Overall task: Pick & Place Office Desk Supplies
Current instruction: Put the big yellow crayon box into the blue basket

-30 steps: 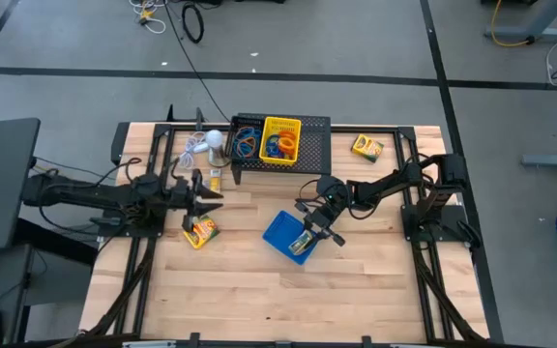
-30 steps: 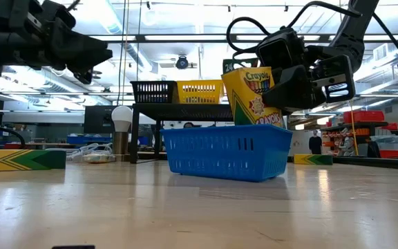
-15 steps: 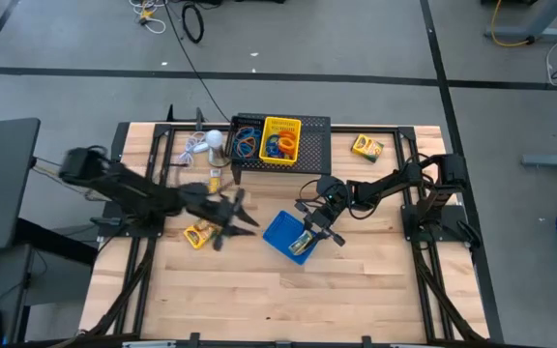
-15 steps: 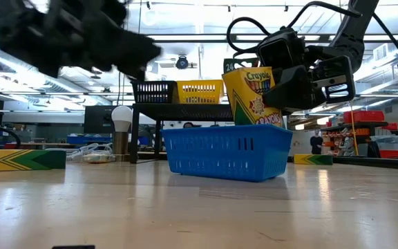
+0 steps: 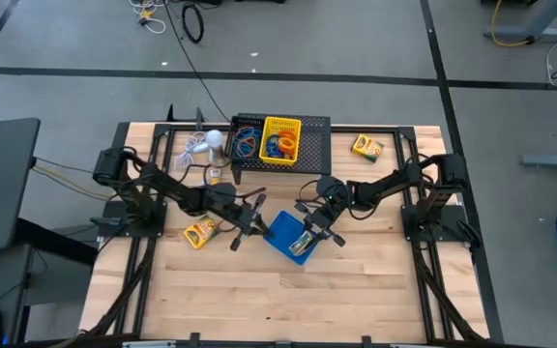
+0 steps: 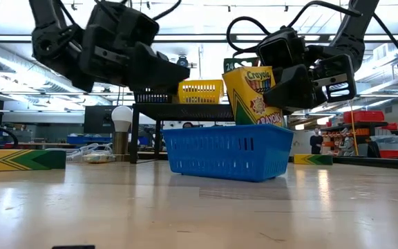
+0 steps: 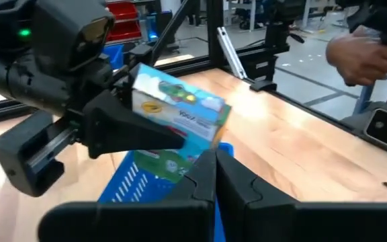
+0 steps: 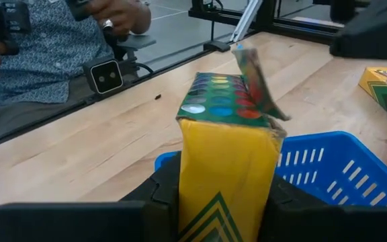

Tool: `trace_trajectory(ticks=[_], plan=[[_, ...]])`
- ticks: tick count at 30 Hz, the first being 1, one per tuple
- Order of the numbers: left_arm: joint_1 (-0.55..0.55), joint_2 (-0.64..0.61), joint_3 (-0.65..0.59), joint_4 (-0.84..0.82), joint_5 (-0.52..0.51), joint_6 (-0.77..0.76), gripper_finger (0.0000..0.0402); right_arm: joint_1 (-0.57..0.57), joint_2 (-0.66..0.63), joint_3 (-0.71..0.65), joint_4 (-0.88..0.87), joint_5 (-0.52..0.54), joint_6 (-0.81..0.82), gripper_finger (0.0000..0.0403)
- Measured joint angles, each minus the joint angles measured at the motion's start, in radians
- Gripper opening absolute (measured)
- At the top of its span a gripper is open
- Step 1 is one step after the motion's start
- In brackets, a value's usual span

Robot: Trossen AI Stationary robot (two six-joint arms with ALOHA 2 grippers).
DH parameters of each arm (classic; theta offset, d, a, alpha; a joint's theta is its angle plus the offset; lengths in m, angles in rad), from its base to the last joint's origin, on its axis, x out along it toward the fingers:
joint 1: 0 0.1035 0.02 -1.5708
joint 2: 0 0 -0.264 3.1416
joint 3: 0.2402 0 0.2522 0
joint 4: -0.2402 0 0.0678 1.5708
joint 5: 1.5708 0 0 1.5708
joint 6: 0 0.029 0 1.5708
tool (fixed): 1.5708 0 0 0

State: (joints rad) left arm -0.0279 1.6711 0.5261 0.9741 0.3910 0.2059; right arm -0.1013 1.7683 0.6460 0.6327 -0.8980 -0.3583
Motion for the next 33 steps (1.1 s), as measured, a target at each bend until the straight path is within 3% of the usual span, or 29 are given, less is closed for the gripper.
trace_trajectory(ticks=[12, 33], plan=[[0.009, 0.206, 0.207, 0.001, 0.169, -0.011, 0.0002, 0.0, 0.0, 0.0, 0.003, 0.001, -0.006, 0.0101], [0.032, 0.213, 0.3, -0.152, 0.226, 0.029, 0.0001, 0.0, 0.0, 0.0, -0.005, 0.023, 0.01, 0.0101]])
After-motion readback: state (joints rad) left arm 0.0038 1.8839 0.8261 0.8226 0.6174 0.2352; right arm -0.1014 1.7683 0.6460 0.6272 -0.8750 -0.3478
